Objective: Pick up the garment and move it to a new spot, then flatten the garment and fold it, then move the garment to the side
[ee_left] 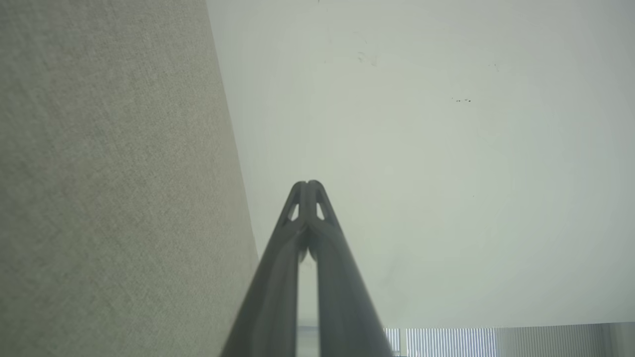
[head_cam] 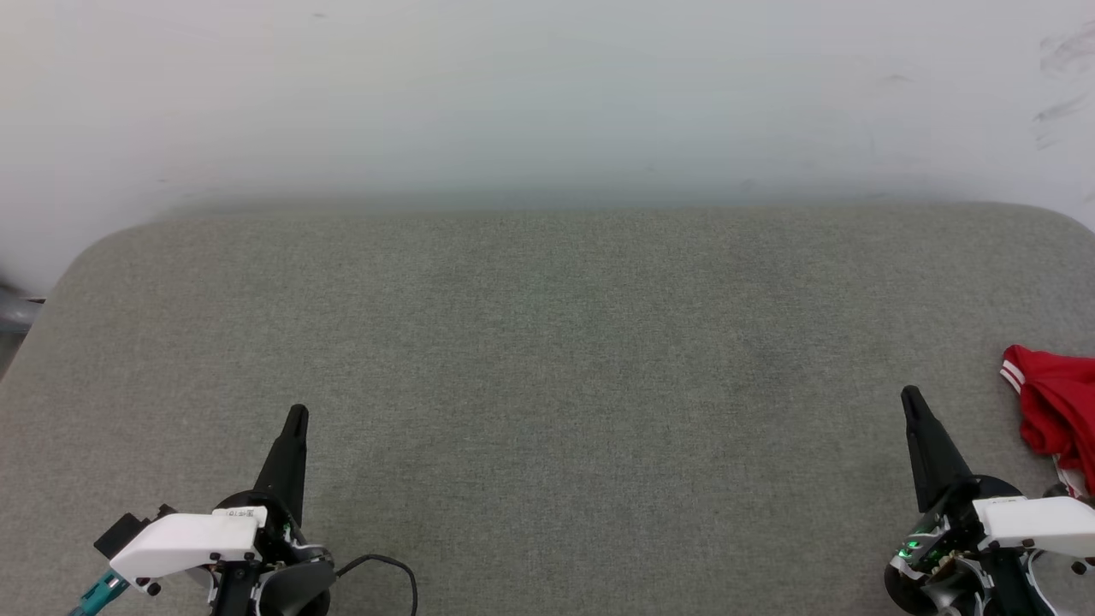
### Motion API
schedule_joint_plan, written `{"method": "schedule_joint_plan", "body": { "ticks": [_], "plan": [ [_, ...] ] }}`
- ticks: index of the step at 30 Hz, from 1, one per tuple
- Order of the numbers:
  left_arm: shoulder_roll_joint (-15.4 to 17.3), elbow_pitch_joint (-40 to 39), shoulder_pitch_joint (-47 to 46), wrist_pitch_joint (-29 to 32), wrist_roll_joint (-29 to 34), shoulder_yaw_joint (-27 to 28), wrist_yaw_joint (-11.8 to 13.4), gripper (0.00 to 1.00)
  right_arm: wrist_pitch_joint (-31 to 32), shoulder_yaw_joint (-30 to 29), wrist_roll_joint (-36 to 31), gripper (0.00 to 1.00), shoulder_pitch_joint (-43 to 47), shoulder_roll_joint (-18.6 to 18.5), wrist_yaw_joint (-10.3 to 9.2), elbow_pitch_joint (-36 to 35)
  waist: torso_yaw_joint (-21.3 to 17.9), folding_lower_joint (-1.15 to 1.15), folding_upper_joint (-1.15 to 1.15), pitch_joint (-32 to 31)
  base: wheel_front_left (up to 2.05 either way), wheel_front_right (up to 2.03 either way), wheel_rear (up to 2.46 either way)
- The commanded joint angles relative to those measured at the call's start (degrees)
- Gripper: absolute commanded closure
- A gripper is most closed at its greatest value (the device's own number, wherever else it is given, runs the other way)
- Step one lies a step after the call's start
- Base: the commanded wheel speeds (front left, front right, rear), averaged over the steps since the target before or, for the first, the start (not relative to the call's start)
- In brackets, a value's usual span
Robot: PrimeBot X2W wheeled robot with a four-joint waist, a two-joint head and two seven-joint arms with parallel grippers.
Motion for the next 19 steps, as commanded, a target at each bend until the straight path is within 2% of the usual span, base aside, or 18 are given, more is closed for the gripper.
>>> {"method": "schedule_joint_plan", "body": {
  "ticks": [1,19],
  "plan": [
    [-0.1,-0.2,-0.6,0.2,-0.1,0.2,-0.3,1.00,0.2,0.0,0.2,1.00,-1.0,0.0,-0.02,0.1,0.0,0.00,0.00,0.0,0.00,0.00,0.00],
    [-0.1,-0.2,-0.5,0.2,-0.1,0.2,-0.3,1.00,0.3,-0.2,0.0,1.00,-0.8,0.2,-0.02,0.1,0.0,0.00,0.00,0.0,0.00,0.00,0.00]
  ]
}}
